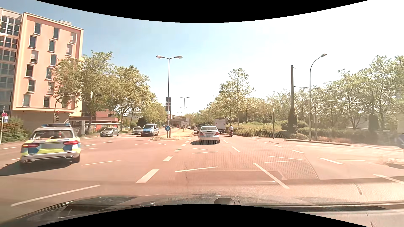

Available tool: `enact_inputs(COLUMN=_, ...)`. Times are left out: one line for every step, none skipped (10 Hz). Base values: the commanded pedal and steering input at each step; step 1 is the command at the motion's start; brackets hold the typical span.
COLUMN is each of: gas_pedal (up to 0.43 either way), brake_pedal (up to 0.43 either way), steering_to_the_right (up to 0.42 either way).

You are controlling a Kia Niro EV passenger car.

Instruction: Follow the waypoints while adhering to traffic rules and regulations

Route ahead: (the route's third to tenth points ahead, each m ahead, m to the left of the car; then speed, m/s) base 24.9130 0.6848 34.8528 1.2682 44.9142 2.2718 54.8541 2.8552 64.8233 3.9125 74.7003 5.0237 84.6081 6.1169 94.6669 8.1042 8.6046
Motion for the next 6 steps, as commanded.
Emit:
enact_inputs(gas_pedal=0.197, brake_pedal=0.000, steering_to_the_right=-0.004)
enact_inputs(gas_pedal=0.209, brake_pedal=0.000, steering_to_the_right=-0.005)
enact_inputs(gas_pedal=0.209, brake_pedal=0.000, steering_to_the_right=-0.005)
enact_inputs(gas_pedal=0.209, brake_pedal=0.000, steering_to_the_right=-0.006)
enact_inputs(gas_pedal=0.220, brake_pedal=0.000, steering_to_the_right=-0.006)
enact_inputs(gas_pedal=0.220, brake_pedal=0.000, steering_to_the_right=-0.008)
